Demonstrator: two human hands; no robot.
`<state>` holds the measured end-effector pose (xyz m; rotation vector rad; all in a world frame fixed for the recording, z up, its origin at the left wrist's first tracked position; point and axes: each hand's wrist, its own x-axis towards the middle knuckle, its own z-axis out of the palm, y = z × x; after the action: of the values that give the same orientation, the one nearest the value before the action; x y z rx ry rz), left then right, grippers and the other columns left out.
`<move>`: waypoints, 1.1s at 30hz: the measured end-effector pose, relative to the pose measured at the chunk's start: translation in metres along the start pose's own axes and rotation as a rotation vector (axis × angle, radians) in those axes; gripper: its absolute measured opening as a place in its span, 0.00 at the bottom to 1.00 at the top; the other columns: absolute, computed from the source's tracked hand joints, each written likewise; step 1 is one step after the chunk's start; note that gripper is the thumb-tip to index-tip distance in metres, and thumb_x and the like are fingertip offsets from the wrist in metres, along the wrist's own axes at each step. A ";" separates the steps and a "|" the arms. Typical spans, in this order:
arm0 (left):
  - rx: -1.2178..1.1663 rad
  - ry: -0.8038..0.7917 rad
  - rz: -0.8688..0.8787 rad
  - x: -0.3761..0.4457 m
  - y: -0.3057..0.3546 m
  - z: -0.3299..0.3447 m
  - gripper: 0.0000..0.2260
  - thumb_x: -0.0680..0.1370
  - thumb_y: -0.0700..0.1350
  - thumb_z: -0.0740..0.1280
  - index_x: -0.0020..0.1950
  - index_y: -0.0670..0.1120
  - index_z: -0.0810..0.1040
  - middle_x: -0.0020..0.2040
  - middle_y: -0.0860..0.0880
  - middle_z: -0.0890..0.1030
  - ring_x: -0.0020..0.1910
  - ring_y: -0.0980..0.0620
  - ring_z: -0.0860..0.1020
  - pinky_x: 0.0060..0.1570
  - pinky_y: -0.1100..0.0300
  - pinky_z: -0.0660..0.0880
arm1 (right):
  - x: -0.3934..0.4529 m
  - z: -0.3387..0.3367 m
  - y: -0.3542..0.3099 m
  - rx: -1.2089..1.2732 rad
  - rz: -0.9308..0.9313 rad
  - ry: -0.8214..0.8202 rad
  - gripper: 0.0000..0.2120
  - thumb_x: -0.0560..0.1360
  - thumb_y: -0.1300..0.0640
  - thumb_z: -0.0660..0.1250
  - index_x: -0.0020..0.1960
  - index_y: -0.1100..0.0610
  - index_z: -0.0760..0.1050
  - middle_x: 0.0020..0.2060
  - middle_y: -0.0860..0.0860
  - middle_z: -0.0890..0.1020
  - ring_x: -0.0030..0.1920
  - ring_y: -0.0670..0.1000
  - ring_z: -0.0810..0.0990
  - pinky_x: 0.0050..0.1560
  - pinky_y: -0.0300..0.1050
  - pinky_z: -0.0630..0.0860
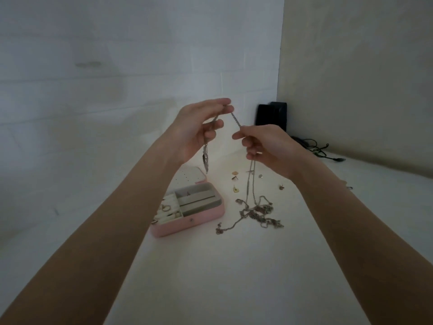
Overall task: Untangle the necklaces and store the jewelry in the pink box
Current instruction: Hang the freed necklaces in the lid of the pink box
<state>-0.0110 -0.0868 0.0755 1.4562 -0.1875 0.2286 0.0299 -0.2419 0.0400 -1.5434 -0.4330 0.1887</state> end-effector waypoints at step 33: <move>0.638 0.127 -0.179 -0.006 -0.062 -0.144 0.07 0.78 0.42 0.64 0.50 0.42 0.80 0.47 0.47 0.81 0.46 0.52 0.78 0.47 0.65 0.74 | 0.068 0.108 -0.101 0.443 -0.131 -0.106 0.16 0.79 0.54 0.60 0.33 0.56 0.67 0.29 0.51 0.79 0.30 0.48 0.74 0.34 0.39 0.72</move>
<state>-0.0023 0.0499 -0.0009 2.0711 0.1353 0.2452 0.0349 -0.1197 0.1472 -1.0702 -0.5350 0.2469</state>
